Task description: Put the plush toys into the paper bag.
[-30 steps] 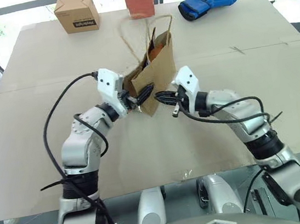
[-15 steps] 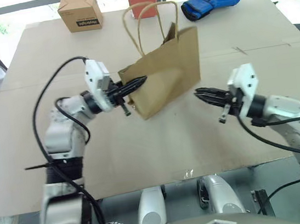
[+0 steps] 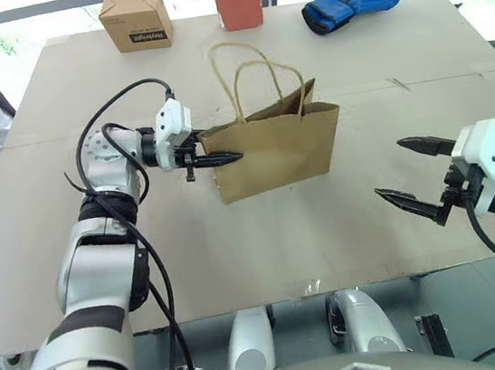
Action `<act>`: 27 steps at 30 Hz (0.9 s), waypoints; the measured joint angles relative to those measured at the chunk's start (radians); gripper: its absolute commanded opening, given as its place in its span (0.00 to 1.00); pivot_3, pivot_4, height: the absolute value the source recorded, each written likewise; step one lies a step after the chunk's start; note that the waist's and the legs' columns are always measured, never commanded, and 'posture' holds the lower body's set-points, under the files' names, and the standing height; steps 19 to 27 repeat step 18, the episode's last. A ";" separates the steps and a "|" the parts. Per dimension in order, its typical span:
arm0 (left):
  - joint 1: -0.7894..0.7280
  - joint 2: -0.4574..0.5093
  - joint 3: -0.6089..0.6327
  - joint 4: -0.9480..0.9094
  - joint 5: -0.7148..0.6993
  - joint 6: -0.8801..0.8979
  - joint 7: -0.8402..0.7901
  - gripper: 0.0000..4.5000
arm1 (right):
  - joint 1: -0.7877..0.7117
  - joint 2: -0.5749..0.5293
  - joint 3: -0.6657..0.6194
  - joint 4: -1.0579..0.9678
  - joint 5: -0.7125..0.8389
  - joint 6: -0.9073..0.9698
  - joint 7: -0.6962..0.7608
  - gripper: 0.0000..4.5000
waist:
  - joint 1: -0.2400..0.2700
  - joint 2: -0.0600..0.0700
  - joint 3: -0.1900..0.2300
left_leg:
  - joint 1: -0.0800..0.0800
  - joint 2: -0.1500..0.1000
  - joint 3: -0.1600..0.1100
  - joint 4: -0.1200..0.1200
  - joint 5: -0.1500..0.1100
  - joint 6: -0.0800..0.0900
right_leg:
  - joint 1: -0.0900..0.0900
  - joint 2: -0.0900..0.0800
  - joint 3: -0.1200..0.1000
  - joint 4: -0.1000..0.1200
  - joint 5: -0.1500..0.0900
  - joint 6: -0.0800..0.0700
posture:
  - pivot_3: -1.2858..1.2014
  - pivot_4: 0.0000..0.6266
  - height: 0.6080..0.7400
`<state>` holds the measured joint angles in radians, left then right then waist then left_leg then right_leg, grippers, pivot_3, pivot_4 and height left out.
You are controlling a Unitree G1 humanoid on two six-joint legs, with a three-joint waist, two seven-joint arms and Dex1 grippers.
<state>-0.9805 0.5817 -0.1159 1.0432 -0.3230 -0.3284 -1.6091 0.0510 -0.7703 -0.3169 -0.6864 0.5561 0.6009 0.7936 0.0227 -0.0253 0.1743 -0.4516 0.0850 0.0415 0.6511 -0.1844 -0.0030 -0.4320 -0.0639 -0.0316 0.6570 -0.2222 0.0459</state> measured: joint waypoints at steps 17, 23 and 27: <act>1.190 0.189 0.609 -1.303 -0.306 0.864 0.485 0.99 | 0.107 -0.041 -0.176 0.076 0.031 -0.044 0.059 1.00 | -0.017 0.001 0.000 | 0.005 0.003 0.004 -0.004 -0.003 -0.005 | 0.000 -0.004 -0.001 -0.001 -0.001 0.000 | 0.52 0.24 0.80; 1.222 0.175 0.629 -1.347 -0.326 0.882 0.505 0.99 | 0.112 -0.047 -0.175 0.076 0.031 -0.039 0.060 1.00 | -0.007 0.002 0.000 | 0.005 0.003 0.005 -0.004 -0.003 -0.006 | 0.000 -0.006 -0.003 -0.001 -0.001 0.000 | 0.52 0.24 0.80; 1.222 0.175 0.629 -1.347 -0.326 0.882 0.505 0.99 | 0.112 -0.047 -0.175 0.076 0.031 -0.039 0.060 1.00 | -0.007 0.002 0.000 | 0.005 0.003 0.005 -0.004 -0.003 -0.006 | 0.000 -0.006 -0.003 -0.001 -0.001 0.000 | 0.52 0.24 0.80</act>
